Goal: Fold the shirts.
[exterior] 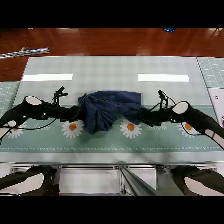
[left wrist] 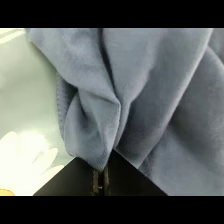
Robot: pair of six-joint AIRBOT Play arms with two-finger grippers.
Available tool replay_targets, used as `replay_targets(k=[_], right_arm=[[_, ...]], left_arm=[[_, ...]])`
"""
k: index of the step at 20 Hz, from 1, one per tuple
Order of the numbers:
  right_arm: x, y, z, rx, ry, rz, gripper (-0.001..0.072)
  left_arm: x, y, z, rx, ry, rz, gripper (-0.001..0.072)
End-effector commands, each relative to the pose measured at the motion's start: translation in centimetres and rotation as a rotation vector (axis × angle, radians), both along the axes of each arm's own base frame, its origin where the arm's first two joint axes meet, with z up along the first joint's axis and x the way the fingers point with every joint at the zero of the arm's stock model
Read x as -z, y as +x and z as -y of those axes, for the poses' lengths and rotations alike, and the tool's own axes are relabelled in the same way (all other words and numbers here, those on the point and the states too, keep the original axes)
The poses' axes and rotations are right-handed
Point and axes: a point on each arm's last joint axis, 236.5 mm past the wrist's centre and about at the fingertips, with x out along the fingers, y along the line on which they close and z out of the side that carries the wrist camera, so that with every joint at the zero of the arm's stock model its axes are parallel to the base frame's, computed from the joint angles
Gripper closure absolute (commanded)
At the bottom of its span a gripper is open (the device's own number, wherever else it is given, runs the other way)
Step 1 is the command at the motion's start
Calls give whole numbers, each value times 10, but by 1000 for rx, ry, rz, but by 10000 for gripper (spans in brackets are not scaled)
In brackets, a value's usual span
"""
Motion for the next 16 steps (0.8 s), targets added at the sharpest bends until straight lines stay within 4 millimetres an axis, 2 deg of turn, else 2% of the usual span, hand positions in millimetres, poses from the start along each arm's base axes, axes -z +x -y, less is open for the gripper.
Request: replay_targets(k=[1,3,5,7,8,10,11,12,14,16], right_arm=[[1,25,-23,-78,17,17,487],[-19,41,-40,-187,27,104,687],[-54,56,-42,-260,38,147,688],[-103,77,-24,-304,-13,219,688],[-135,91,-8,-293,-67,284,688],[-226,119,26,-235,-173,493,689],[-272,122,34,-217,-192,597,689],[-316,115,37,-214,-199,693,688],[-393,94,42,-200,-221,879,689],[-465,57,49,-177,-236,1063,688]], left_arm=[[-1,-1,1,10,-2,3,687],[-5,2,1,32,-6,26,687],[-30,17,-6,40,-45,55,687],[-80,41,-25,40,-94,124,688],[-114,57,-40,22,-102,183,688],[-189,84,-68,-28,-75,351,688],[-228,88,-75,-26,-55,442,688],[-269,86,-76,-4,-28,547,688],[-346,78,-75,2,33,768,688],[-419,61,-72,-19,87,981,688]])
